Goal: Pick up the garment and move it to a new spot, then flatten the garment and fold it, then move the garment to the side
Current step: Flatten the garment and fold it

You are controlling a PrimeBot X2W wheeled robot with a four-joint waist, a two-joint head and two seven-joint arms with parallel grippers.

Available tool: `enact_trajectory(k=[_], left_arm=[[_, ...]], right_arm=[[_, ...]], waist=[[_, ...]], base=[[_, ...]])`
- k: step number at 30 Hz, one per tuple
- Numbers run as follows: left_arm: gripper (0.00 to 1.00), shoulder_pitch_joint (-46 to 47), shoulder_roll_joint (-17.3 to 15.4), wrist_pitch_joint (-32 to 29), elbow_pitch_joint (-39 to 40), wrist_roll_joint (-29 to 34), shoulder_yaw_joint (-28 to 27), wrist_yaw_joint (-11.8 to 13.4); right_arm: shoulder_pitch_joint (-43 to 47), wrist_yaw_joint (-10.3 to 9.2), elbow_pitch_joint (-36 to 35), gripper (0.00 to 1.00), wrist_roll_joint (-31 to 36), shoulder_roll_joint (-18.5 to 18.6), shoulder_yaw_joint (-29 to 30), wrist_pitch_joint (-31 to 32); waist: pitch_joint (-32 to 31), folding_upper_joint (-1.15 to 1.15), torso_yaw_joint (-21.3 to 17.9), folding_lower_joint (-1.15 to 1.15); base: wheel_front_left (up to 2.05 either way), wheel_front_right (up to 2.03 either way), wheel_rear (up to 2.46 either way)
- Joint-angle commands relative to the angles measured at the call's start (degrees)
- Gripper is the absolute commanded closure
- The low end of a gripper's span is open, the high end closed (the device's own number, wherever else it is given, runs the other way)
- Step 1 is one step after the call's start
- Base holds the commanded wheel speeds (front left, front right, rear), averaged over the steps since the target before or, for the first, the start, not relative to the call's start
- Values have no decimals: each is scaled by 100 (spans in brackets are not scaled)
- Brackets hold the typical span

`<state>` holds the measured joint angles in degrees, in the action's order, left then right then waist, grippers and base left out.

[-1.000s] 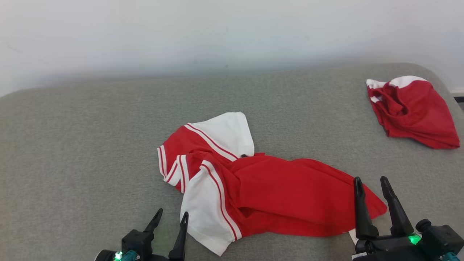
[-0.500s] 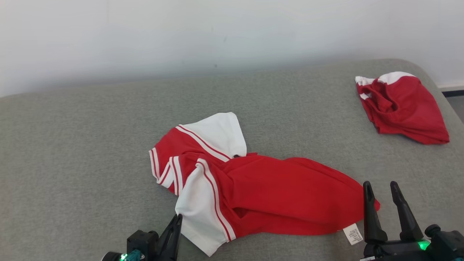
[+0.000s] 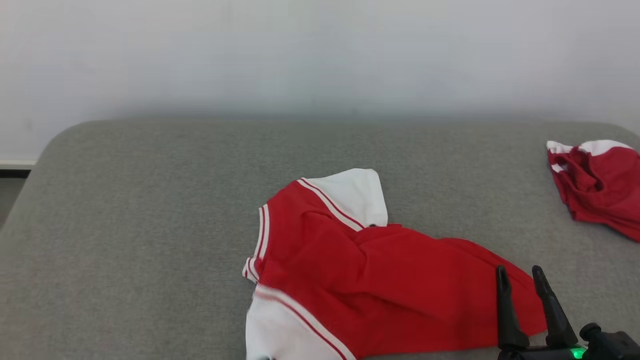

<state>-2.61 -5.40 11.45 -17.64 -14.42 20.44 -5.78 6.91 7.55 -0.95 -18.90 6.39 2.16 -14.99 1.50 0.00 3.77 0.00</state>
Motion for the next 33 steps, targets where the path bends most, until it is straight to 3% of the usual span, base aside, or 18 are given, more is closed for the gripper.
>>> enact_trajectory(k=[1,3,4,5,10,20,33], left_arm=[[100,-236,1,-134,55,-73,85,10],[97,-360,30,-213,64,-160,117,32],[5,-388,11,-232,45,-84,155,57],[0,-408,-2,-209,41,-34,181,90],[0,-417,1,2,201,-119,85,171],[0,277,-421,110,477,-101,-315,219],[0,2509,-1259,-526,-64,-404,-730,-77]], right_arm=[[65,-16,13,0,-33,-24,-8,-23],[73,-16,25,0,-21,-29,-10,-23],[67,-16,31,0,-17,-29,-15,-24],[61,-16,42,0,-20,-21,-15,-23],[58,-16,41,0,-50,9,-5,-23],[-33,-16,74,0,-54,-29,-37,-23],[-607,-16,43,0,-90,-53,-142,-24]], waist=[[-90,0,221,0],[-97,0,271,0],[-103,0,280,0],[-112,0,290,0],[-135,0,295,0],[-28,0,30,0],[740,0,-953,0]], base=[[0,0,0],[0,0,0],[0,0,0],[0,0,0],[0,0,0],[0,0,0],[0,0,0]])
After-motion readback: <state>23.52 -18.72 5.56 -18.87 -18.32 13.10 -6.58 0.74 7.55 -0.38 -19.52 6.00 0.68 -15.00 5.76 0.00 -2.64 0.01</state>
